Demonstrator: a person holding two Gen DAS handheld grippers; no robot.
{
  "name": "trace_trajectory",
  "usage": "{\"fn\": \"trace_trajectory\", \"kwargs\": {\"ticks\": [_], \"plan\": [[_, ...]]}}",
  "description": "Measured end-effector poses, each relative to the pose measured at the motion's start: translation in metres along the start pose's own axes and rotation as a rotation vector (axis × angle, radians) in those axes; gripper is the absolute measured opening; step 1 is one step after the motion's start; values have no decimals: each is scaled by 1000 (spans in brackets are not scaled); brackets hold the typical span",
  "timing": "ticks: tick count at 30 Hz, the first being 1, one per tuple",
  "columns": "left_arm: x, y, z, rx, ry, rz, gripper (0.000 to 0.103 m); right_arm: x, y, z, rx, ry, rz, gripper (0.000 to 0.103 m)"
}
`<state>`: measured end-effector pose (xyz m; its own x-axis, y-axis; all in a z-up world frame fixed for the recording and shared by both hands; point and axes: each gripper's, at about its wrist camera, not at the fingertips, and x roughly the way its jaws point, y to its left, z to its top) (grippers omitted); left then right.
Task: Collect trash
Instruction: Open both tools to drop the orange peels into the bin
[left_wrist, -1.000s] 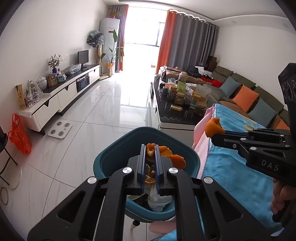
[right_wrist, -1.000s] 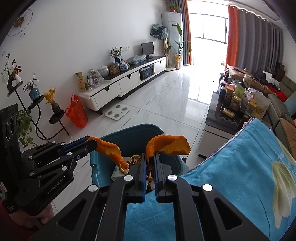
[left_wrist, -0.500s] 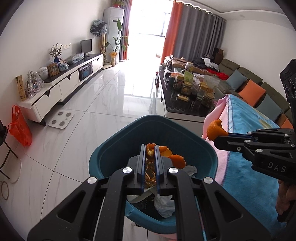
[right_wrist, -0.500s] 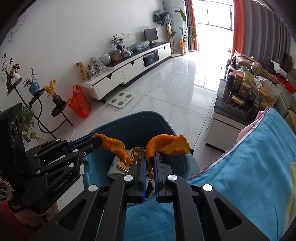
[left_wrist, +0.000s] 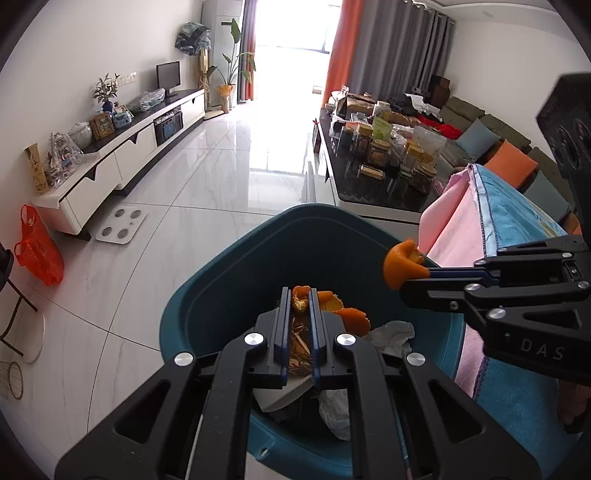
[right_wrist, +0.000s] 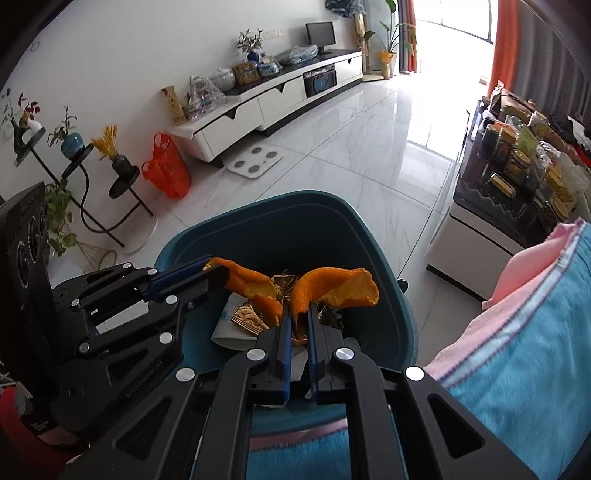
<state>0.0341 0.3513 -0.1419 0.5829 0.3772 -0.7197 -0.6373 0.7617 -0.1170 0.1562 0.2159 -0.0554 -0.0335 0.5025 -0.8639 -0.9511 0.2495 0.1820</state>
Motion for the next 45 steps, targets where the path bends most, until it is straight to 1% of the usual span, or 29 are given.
{"fn": "trace_trajectory", "kwargs": {"ticks": [4, 7, 13, 19, 21, 22, 25, 26, 27, 28, 30, 32, 33, 34, 37, 39, 41, 45], "plan": [[11, 4, 2, 3, 14, -4, 9, 8, 2, 5, -5, 35, 9, 6], [18, 6, 2, 4, 28, -7, 9, 14, 2, 9, -14, 65, -2, 7], [30, 10, 3, 8, 49, -11, 9, 22, 0, 12, -16, 99, -2, 7], [38, 6, 5, 11, 66, -3, 9, 26, -1, 15, -17, 126, 2, 8], [39, 5, 5, 14, 73, -1, 11, 27, -1, 15, -10, 129, -3, 12], [38, 6, 3, 15, 74, -2, 12, 25, -1, 15, -6, 125, -6, 18], [36, 6, 4, 11, 63, 4, 13, 23, 0, 15, -5, 115, -7, 19], [35, 6, 4, 8, 64, -1, 23, 22, 0, 14, -2, 112, -8, 19], [34, 6, 5, 6, 61, 3, 28, 20, 0, 13, 1, 106, -10, 19], [31, 6, 4, 9, 49, 14, 32, 18, -2, 12, 5, 99, -9, 20], [25, 6, 6, 7, 33, 16, 36, 12, -6, 10, 15, 85, -7, 21], [18, 7, 7, -1, 12, 23, 46, 4, -9, 7, 25, 64, -10, 22], [15, 7, 8, -5, 4, 27, 48, -1, -10, 7, 31, 53, -8, 24], [11, 7, 8, -11, -3, 29, 51, -6, -11, 6, 38, 38, -10, 28], [-2, 7, 9, -18, -23, 32, 63, -18, -13, 3, 50, 5, -4, 30], [-14, 7, 11, -22, -41, 33, 67, -29, -13, -1, 56, -25, -5, 36], [-28, 7, 12, -24, -64, 37, 77, -40, -15, -6, 63, -54, 0, 45], [-55, 4, 16, -25, -109, 39, 86, -65, -21, -17, 85, -121, -4, 54]]}}
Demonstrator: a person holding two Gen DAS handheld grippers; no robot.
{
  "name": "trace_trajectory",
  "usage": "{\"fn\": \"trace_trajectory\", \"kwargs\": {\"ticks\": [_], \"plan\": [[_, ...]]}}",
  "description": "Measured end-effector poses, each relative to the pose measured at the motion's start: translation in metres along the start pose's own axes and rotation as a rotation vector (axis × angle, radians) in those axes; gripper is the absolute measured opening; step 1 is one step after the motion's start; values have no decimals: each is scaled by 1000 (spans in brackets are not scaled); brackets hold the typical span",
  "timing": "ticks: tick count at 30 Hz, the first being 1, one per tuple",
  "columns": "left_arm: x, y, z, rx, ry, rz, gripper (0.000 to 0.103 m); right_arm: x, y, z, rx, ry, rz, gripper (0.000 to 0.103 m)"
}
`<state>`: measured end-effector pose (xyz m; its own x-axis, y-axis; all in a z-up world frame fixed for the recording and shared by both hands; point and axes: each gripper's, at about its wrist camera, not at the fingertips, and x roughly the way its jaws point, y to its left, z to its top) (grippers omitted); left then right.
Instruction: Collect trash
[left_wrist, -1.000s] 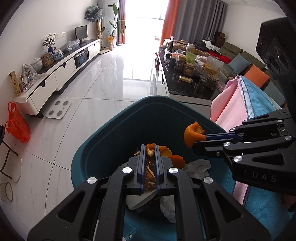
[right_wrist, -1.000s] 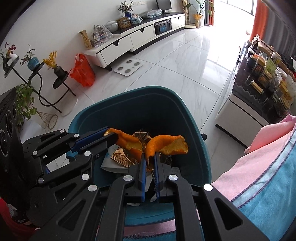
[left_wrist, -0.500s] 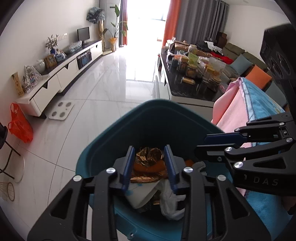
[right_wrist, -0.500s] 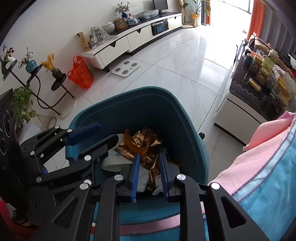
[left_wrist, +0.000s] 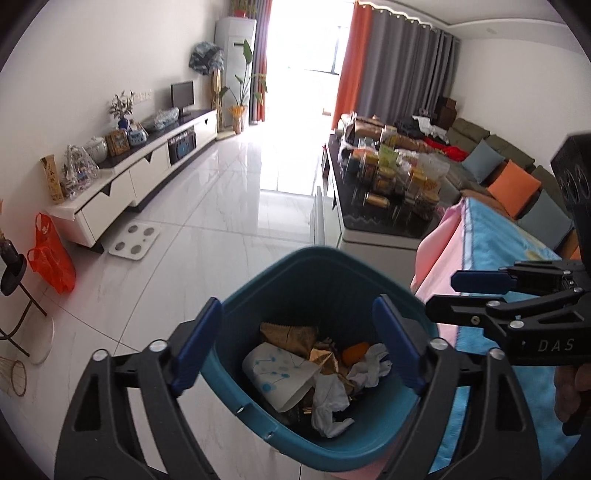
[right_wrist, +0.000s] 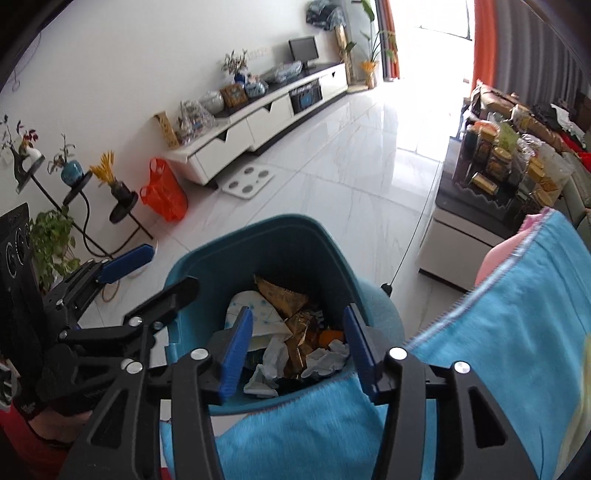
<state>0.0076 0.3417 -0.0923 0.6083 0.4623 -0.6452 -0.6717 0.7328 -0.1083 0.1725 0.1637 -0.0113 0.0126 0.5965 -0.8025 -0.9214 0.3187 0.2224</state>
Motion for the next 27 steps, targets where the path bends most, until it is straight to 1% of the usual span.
{"fn": "trace_trajectory", "kwargs": {"ticks": [1, 3, 5, 6, 8, 11, 12, 13, 14, 18, 23, 25, 27], "plan": [[-6, -1, 2, 1, -9, -4, 88, -5, -2, -1, 7, -14, -2, 60], [-21, -5, 5, 4, -35, -8, 92, -21, -7, -6, 19, -56, -7, 62], [-34, -13, 9, 11, -57, -19, 95, -33, -15, -10, 38, -88, -13, 69], [-39, -15, 10, 13, -65, -24, 97, -40, -18, -12, 45, -106, -16, 70], [-53, -21, 13, 20, -88, -39, 97, -55, -26, -19, 69, -145, -28, 76], [-68, -32, 16, 27, -105, -67, 97, -72, -35, -29, 108, -187, -40, 79], [-73, -35, 17, 29, -110, -77, 97, -78, -39, -33, 122, -202, -46, 81], [-76, -38, 17, 31, -115, -82, 97, -85, -42, -37, 133, -220, -56, 86], [-81, -42, 17, 35, -124, -90, 97, -89, -45, -41, 140, -233, -66, 87], [-95, -57, 17, 56, -140, -120, 97, -110, -58, -57, 187, -280, -95, 91], [-107, -77, 15, 79, -152, -154, 97, -133, -66, -77, 214, -322, -145, 94], [-114, -88, 14, 95, -168, -166, 97, -144, -69, -86, 233, -344, -164, 96], [-119, -99, 12, 116, -180, -181, 97, -155, -73, -97, 247, -372, -183, 96]]}}
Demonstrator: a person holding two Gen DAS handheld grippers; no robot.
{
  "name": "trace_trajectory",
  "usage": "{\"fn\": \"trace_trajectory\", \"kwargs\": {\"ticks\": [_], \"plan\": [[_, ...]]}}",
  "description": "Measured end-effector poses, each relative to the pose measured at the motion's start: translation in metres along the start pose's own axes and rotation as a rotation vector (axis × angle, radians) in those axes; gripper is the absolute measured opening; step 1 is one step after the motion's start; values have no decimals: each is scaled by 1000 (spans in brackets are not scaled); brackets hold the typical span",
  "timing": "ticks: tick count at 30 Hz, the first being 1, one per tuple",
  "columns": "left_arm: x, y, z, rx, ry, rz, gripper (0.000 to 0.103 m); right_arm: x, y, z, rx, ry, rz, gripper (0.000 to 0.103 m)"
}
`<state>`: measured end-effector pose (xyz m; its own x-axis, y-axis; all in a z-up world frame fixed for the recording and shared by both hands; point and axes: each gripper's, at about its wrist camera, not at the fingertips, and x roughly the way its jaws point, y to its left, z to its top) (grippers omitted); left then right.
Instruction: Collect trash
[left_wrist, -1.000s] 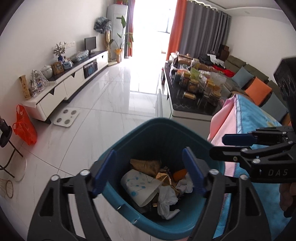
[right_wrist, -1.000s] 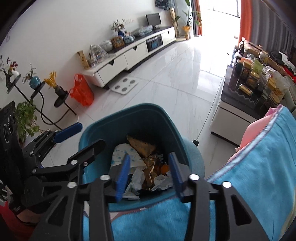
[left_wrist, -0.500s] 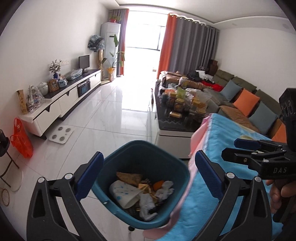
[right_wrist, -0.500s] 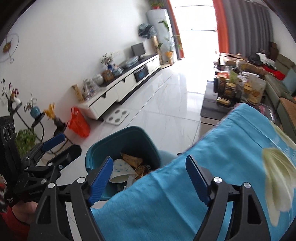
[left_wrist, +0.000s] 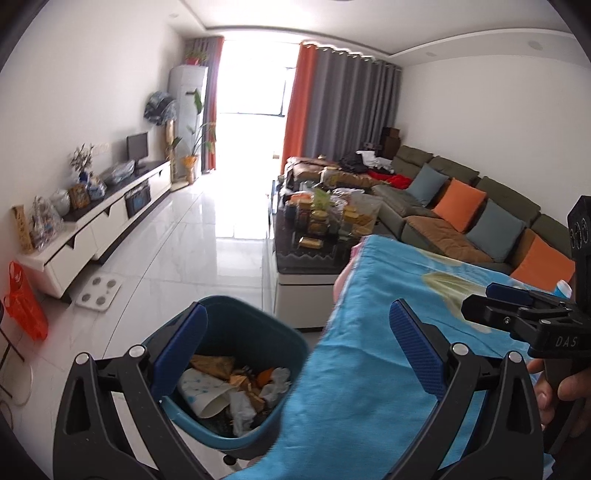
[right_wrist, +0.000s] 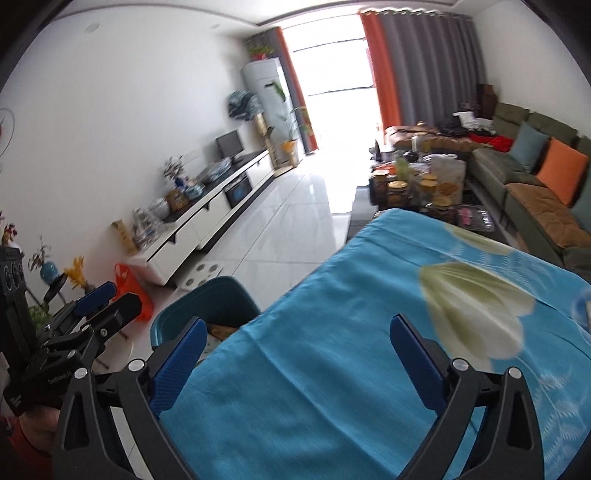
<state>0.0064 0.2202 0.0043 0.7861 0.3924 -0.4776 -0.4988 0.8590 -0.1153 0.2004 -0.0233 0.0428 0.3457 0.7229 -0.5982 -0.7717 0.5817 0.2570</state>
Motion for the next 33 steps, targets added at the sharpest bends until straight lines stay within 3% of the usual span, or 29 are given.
{"fn": "trace_trajectory", "kwargs": {"ticks": [9, 15, 33], "plan": [[-21, -62, -3, 93, -84, -101, 97, -58, -30, -30, 43, -120, -164, 96], [-23, -93, -10, 129, -89, -148, 97, -93, -50, -52, 112, -191, -260, 96], [-36, -137, -20, 198, -91, -265, 97, -160, -71, -99, 184, -285, -416, 96]]}}
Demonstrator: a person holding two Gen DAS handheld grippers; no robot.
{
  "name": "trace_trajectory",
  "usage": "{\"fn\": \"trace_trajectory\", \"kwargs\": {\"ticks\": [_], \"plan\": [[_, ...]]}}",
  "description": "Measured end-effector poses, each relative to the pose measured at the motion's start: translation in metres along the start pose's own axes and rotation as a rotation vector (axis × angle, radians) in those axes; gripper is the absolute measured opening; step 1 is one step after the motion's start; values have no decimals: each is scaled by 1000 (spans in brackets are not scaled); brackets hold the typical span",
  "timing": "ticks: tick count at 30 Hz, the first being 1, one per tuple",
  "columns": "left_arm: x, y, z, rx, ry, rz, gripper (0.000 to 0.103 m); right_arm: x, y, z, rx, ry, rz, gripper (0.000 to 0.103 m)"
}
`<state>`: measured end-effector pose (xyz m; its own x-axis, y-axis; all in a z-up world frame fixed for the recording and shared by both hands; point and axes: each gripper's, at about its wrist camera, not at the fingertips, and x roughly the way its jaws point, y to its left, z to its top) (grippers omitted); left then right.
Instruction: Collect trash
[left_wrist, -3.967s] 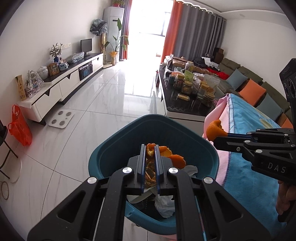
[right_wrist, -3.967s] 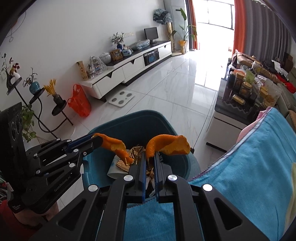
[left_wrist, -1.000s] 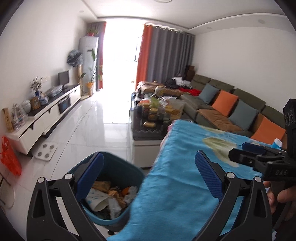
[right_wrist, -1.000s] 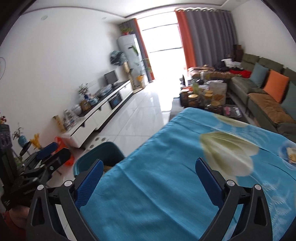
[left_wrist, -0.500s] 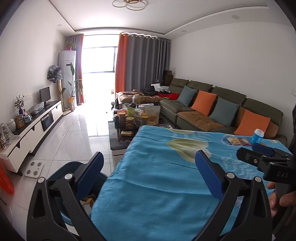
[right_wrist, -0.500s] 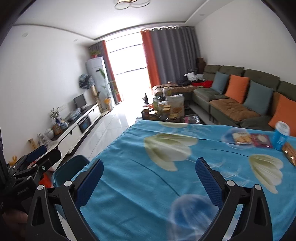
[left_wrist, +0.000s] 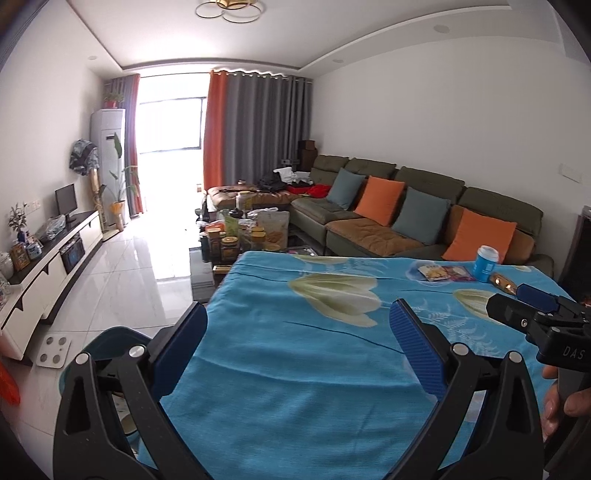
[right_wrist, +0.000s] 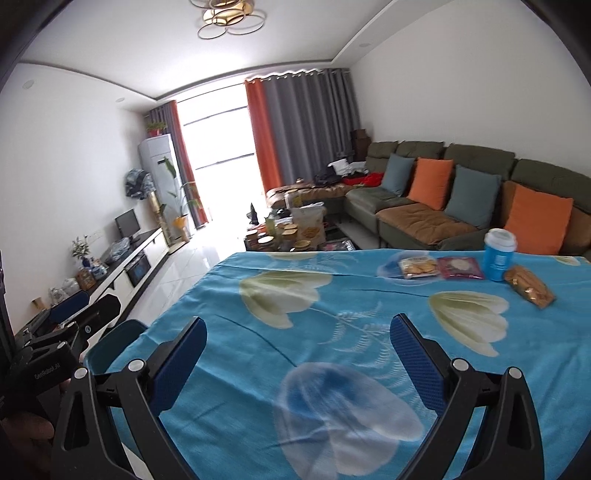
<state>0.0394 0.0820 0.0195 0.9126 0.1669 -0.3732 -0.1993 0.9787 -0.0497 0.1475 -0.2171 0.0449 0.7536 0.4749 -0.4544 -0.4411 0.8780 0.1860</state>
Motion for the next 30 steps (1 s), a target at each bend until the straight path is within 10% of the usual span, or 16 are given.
{"fn": "trace_trajectory", "kwargs": {"ticks": [30], "plan": [[-21, -39, -17, 68, -16, -132, 97, -43, -21, -41, -32, -3, -263, 96]]}}
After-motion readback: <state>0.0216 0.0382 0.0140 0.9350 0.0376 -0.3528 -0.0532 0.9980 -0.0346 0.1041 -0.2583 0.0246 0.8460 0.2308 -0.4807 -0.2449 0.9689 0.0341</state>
